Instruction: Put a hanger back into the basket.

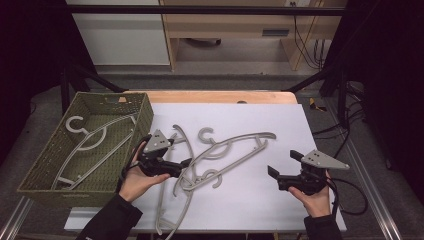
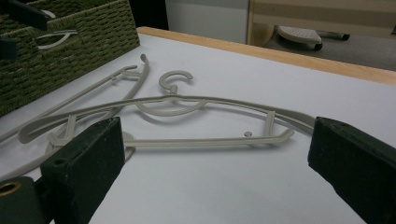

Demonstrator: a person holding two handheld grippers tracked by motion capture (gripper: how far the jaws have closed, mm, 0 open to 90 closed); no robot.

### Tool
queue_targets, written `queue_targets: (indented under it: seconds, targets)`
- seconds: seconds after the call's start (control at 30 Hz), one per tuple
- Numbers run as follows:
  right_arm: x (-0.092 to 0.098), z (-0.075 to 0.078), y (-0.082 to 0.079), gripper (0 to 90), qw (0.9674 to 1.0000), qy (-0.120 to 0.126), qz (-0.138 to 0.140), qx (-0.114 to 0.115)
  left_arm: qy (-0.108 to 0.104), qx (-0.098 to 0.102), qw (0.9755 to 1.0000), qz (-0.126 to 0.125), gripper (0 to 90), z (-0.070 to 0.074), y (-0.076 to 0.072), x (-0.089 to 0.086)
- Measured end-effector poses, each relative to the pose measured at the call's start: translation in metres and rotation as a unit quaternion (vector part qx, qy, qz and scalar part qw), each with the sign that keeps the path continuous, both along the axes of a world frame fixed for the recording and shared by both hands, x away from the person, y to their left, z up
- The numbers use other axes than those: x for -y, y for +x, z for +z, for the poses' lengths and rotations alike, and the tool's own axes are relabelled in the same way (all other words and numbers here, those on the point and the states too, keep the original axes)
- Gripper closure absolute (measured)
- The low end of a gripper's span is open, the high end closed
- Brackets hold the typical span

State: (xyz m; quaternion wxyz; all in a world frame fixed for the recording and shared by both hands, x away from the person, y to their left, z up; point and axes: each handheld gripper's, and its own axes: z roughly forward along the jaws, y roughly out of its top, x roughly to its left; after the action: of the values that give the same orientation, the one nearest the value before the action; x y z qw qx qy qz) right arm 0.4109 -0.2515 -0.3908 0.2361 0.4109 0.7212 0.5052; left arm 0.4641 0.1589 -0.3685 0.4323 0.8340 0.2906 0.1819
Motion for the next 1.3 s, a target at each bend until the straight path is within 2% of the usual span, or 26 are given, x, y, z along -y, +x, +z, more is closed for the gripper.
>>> queue_targets:
  seconds: [0.2,0.4,0.6,0.73,0.9,1.0,1.07,1.13,1.2,1.3]
  targets:
    - [-0.002,0.0,0.0,4.3,1.0,0.0,0.0,-0.003,0.026,-0.023,0.9994,0.007,18.3,-0.018,0.018,0.017]
    - [-0.002,0.0,0.001,4.3,1.0,-0.002,0.001,-0.002,0.045,-0.044,0.998,-0.003,24.8,-0.036,0.03,0.033]
    - [-0.003,-0.001,0.001,4.4,1.0,-0.002,0.002,-0.003,0.085,-0.055,0.9948,-0.001,32.2,-0.051,0.042,0.046]
    - [-0.003,-0.001,0.001,4.3,1.0,-0.004,0.006,-0.003,0.102,-0.068,0.9924,0.009,36.6,-0.062,0.052,0.052]
    - [-0.004,-0.002,0.001,4.3,1.0,-0.003,0.007,-0.004,0.107,-0.086,0.9902,0.026,44.8,-0.075,0.067,0.054]
    - [-0.003,-0.001,0.002,4.3,1.0,-0.004,0.007,-0.003,0.116,-0.1,0.9881,0.019,50.8,-0.081,0.072,0.054]
    - [-0.003,-0.001,0.002,4.3,1.0,-0.003,0.007,-0.003,0.118,-0.101,0.9877,0.018,54.6,-0.084,0.073,0.056]
    - [-0.003,-0.001,0.002,4.3,1.0,-0.004,0.007,-0.003,0.13,-0.104,0.986,0.014,58.8,-0.085,0.074,0.057]
    - [-0.004,-0.002,0.002,4.3,1.0,-0.005,0.008,-0.003,0.13,-0.107,0.9857,0.013,62.1,-0.087,0.075,0.059]
    - [-0.005,-0.002,0.002,4.2,0.9999,-0.004,0.008,-0.006,0.14,-0.114,0.9836,0.008,66.9,-0.088,0.078,0.062]
